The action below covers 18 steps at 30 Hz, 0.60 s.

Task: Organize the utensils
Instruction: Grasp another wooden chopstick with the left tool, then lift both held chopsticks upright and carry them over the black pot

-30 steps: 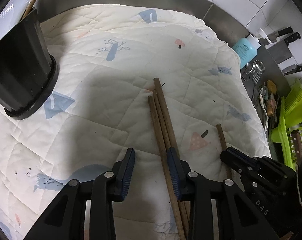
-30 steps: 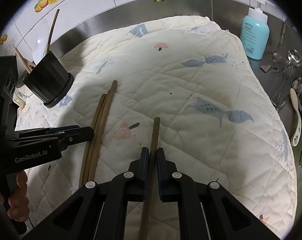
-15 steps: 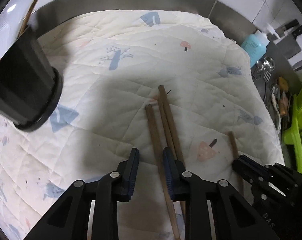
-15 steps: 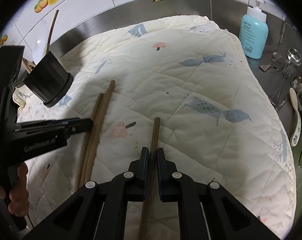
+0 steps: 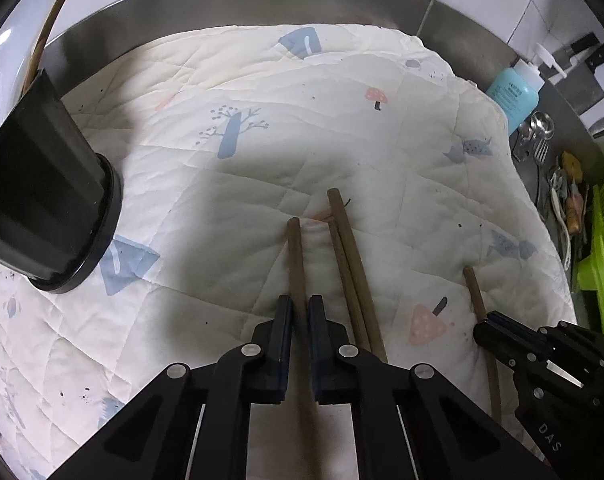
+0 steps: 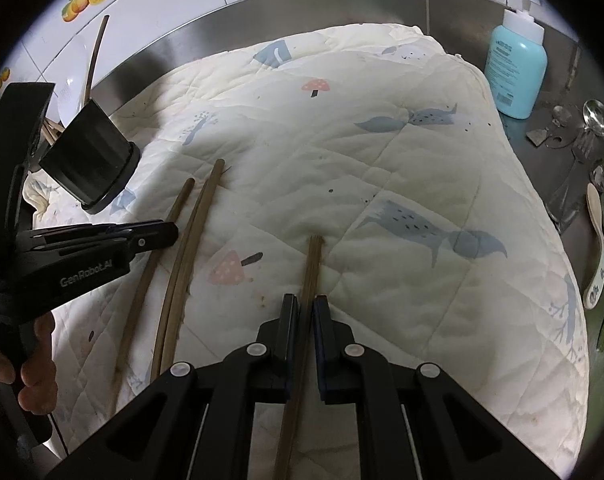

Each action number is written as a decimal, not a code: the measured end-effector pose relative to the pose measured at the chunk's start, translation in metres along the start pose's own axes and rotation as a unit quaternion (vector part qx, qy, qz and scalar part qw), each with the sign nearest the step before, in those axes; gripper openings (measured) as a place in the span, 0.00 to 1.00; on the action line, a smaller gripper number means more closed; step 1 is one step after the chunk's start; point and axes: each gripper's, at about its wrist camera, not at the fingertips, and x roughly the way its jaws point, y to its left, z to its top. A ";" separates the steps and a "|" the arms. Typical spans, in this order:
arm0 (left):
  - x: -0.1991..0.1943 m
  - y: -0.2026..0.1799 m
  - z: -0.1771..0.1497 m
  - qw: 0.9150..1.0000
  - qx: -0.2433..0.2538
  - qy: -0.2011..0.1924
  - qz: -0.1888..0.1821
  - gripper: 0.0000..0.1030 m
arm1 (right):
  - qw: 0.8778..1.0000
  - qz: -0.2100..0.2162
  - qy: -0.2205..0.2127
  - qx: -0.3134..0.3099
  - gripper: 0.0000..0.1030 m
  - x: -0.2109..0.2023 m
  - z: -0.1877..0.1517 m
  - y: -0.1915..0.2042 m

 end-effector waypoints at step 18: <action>-0.107 0.050 -0.014 0.989 -0.054 -0.119 -0.068 0.06 | 0.993 0.053 -0.103 -0.037 0.09 -0.056 0.023 0.033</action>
